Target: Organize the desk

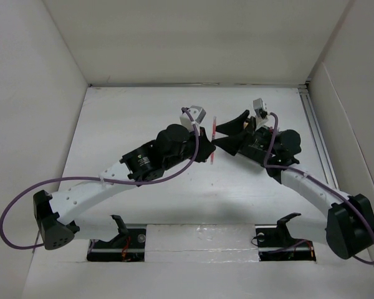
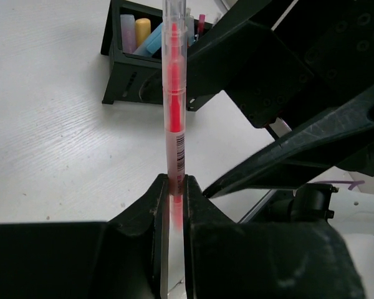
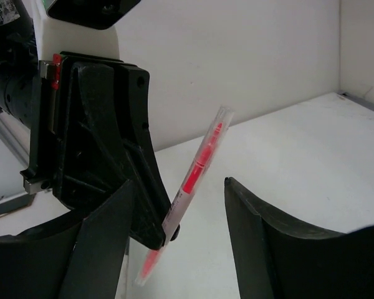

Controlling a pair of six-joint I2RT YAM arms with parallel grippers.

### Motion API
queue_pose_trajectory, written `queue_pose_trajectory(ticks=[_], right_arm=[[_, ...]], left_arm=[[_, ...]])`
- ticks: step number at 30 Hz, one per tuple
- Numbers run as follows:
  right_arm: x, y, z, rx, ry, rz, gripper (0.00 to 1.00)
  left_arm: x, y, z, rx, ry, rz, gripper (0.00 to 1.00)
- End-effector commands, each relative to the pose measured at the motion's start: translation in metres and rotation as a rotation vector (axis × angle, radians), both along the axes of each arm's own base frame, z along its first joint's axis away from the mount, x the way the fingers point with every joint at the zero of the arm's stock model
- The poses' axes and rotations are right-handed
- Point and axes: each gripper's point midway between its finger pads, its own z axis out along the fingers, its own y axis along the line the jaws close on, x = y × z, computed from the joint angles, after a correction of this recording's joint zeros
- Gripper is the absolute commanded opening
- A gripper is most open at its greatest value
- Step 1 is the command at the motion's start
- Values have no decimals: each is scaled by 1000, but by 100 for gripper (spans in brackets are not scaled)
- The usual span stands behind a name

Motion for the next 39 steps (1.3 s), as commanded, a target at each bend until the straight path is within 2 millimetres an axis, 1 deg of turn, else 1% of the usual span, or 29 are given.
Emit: queue_pose_trajectory(ticks=[1,3,4,5,6,7,8,9,11,13,14,15,16,17,19,20,21,23,24,25,26,27,28,29,32,33,35,36,39], right_arm=[[-10,3,22,90,-61,32,64],[-7,7,21,103,-57,42,58],[-5,7,21,112,-43,40,51],[-6,10,22,124,-52,48,48],[-2,10,20,149,-40,46,33],[-2,10,20,149,-40,46,33],[0,11,18,161,-27,44,28],[3,10,18,183,-4,41,19],[0,9,22,219,-23,55,6],[-1,7,26,245,-27,60,0],[4,3,25,244,-25,39,0],[7,-4,30,243,-51,9,0],[13,-6,27,222,-38,-15,0],[19,-10,27,207,-46,-40,0],[34,-25,30,152,-79,-125,0],[40,-31,32,135,-95,-159,0],[46,-40,40,106,-158,-212,0],[64,-65,38,44,-147,-325,0],[73,-77,42,-3,-217,-395,0],[89,-96,27,-59,-145,-475,0],[90,-109,29,-81,-158,-528,0],[103,-133,17,-153,-161,-632,0],[104,-136,12,-179,-158,-656,0],[109,-157,8,-201,-156,-727,0],[121,-194,-14,-235,-137,-838,0],[127,-199,-26,-247,-109,-843,0],[132,-202,-36,-247,-111,-840,0],[139,-210,-49,-256,-81,-840,0],[145,-214,-60,-256,-85,-820,0]], left_arm=[[-7,-8,15,-56,-36,-55,0],[-8,-8,12,-54,-32,-63,0],[-9,-9,12,-56,-33,-69,0],[-9,-9,12,-56,-33,-72,0],[-10,-9,11,-52,-35,-77,0],[-10,-9,10,-51,-34,-77,0],[-10,-9,8,-45,-32,-79,0],[-10,-8,7,-42,-31,-74,0],[-8,-6,6,-40,-27,-59,0],[-6,-4,5,-35,-27,-44,2],[-5,-3,4,-31,-25,-33,18],[-3,0,3,-21,-24,-15,26],[-3,1,2,-16,-23,-10,35],[-2,3,2,-15,-25,-3,51],[0,7,3,-10,-30,19,65],[0,9,4,-5,-32,27,77],[2,13,2,7,-32,46,83],[4,18,4,8,-33,70,94],[5,22,3,20,-30,88,96],[5,25,4,16,-30,100,97],[5,27,4,14,-22,113,99],[6,32,3,20,-20,132,99],[6,35,2,21,-19,144,99],[6,37,1,22,-14,155,99],[8,45,-4,20,7,185,99],[5,44,-4,10,18,177,99],[3,46,-8,3,31,169,99],[4,46,-9,0,37,164,99],[1,49,-13,-6,49,163,99]])
